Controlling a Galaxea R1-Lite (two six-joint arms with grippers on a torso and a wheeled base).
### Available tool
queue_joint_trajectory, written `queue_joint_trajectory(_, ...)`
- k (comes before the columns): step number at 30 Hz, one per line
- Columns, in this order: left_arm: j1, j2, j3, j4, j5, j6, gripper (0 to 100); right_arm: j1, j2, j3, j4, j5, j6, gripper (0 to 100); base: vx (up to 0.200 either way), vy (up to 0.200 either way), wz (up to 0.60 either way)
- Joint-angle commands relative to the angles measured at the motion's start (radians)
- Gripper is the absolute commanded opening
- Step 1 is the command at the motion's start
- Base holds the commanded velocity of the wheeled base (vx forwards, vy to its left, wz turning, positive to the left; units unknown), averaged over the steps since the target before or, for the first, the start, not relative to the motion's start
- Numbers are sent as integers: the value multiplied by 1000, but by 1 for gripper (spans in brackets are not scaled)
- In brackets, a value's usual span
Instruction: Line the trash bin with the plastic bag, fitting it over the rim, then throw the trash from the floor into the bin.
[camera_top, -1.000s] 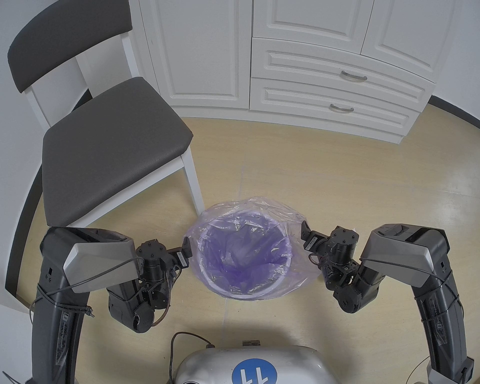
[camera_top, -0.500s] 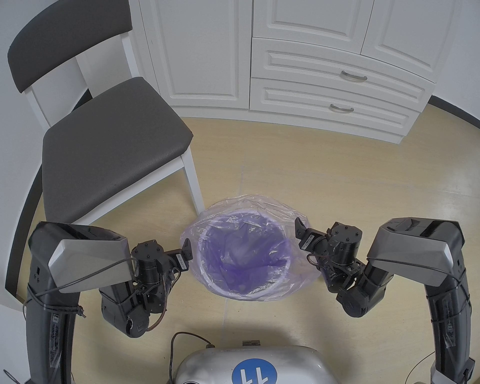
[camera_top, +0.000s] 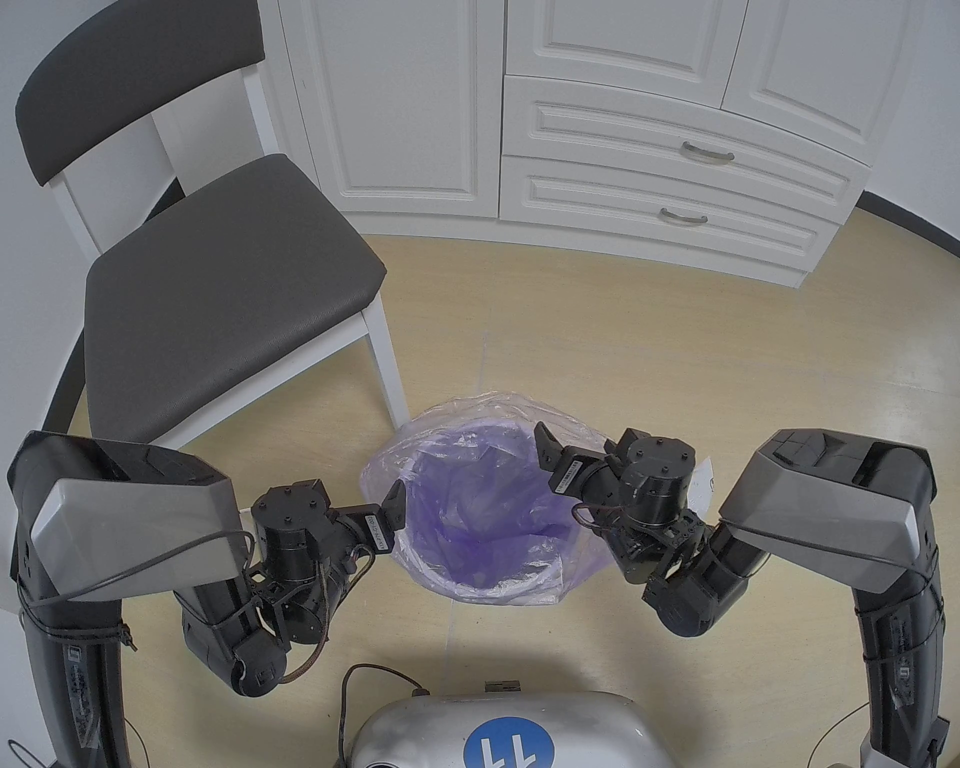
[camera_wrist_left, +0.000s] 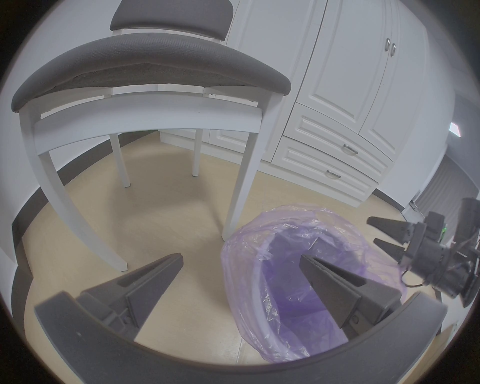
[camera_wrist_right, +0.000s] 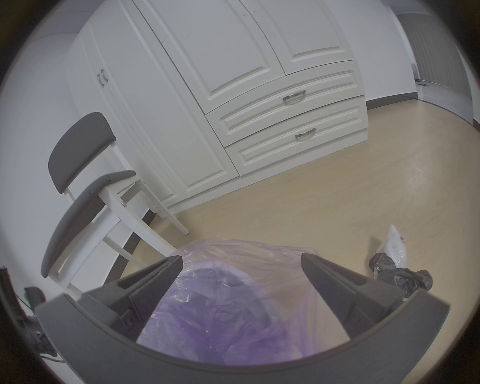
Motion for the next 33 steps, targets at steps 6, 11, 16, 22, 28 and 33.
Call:
queue_joint_trajectory(6,2,-6,-4,0,3,-6,100,-53,123,-186,42,4,-7,100,0,0,0)
queue_joint_trajectory(11,2,-9,-4,-2,3,-6,100,-84,161,-278,79,4,-27,100,0,0,0)
queue_joint_trajectory(16,2,-1,-5,-2,3,-6,100,-101,197,-354,188,4,-84,100,0,0,0)
queue_joint_trajectory(22,2,0,-5,-2,3,-6,100,-139,266,-490,280,5,-168,100,0,0,0)
queue_joint_trajectory(28,2,2,-7,-2,3,-6,100,-179,326,-570,329,4,-182,100,0,0,0)
queue_joint_trajectory(33,2,12,-9,-2,3,-6,100,-188,344,-574,344,4,-183,100,0,0,0)
